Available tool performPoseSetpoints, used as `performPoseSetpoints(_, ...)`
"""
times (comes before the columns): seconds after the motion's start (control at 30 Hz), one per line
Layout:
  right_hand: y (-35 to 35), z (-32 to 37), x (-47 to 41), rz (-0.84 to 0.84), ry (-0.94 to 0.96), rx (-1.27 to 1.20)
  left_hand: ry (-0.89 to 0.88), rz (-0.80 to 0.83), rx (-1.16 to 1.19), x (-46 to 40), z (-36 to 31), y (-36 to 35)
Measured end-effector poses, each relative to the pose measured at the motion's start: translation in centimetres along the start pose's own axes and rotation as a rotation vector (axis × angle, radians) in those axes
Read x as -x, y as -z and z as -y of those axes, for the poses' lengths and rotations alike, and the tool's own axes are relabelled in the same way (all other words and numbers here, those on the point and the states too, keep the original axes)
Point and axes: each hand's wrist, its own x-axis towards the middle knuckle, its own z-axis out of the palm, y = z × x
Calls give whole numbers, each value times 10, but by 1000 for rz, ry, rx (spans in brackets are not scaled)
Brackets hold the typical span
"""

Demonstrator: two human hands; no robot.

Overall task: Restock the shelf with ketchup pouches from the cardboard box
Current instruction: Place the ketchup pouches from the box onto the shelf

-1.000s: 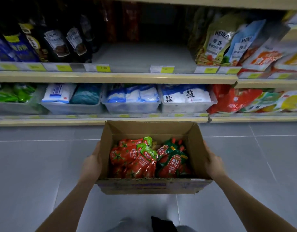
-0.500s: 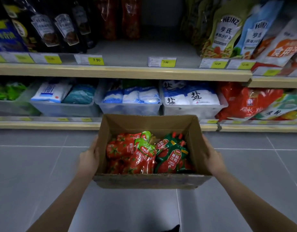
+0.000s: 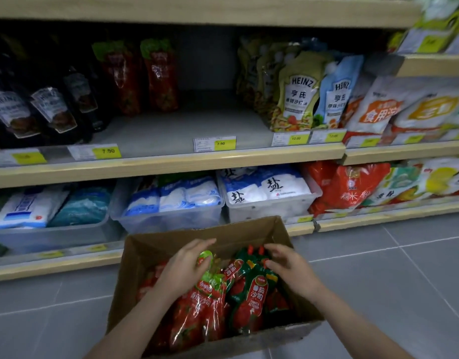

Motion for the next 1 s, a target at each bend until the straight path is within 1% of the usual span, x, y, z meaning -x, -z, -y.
performPoseSetpoints(0.07,-13,-3,-5,13,-93,-36,-43,52,-1,-6,18,-1)
performPoseSetpoints(0.17,-16,2,1,32,-207,-20,-88,99,-21,-3,34,9)
performPoseSetpoints(0.23,-17,5,4,43,-272,-80,-127,136,-47,-2,40,11)
performPoseSetpoints(0.33,-25,-2,-2,19,-343,-145,-181,234,-77,-8,48,-5)
performPoseSetpoints(0.5,-48,-32,-36,25,-382,-98,-240,304,-93,-37,66,-55)
performPoseSetpoints(0.7,-63,-54,-64,99,-414,8,-277,265,-79,-41,79,-81)
performPoseSetpoints(0.83,-61,-56,-67,64,-425,36,-247,243,-70,-40,80,-81)
performPoseSetpoints(0.9,-60,-53,-68,40,-426,95,-231,239,-64,-40,76,-80)
performPoseSetpoints(1.0,-60,-51,-69,-15,-381,103,-214,238,-37,-39,69,-77)
